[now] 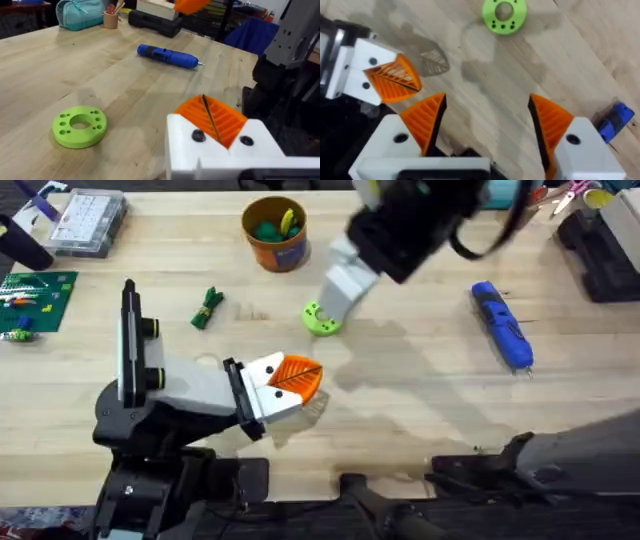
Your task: Pick up the gripper from the table and insert it into the empty holder that is missing its gripper. Then pick up a screw, insert it into the mounting hole, and use the screwdriver to tighten it. Finally, clean up the table by picking up the vegetable and placing it into the bucket.
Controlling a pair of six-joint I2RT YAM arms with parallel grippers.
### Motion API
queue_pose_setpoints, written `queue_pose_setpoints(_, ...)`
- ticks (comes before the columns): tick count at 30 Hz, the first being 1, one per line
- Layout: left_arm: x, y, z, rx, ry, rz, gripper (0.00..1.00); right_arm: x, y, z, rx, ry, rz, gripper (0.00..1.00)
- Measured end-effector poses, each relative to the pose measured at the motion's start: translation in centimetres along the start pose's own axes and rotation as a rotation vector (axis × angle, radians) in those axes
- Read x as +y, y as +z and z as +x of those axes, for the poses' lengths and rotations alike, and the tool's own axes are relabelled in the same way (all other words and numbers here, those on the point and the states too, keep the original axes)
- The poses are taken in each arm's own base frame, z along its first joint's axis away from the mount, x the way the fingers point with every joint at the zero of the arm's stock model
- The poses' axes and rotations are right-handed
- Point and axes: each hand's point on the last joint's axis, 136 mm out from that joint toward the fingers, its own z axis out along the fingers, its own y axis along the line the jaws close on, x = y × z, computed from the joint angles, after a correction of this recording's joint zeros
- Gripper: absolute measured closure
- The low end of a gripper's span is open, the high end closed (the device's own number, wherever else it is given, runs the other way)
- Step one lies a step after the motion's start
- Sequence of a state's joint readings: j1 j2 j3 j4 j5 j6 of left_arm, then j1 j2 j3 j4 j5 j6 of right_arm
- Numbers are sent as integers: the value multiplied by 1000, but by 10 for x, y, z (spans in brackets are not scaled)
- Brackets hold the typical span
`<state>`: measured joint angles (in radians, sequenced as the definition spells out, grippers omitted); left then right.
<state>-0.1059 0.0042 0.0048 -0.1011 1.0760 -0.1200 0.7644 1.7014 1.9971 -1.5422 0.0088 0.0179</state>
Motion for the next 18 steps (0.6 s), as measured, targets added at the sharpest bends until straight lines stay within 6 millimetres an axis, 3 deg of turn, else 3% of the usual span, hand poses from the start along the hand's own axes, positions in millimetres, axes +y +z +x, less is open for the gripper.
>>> queue_pose_setpoints(10, 0, 0, 0, 0, 0, -3, 991, -63, 11, 96, -132, 318, 81, 4)
queue_pose_setpoints(14, 0, 0, 0, 0, 0, -3, 991, -84, 25, 136, -107, 397, 119, 4)
queue_pose_setpoints(18, 0, 0, 0, 0, 0, -3, 991, -106, 42, 161, -33, 452, 145, 3)
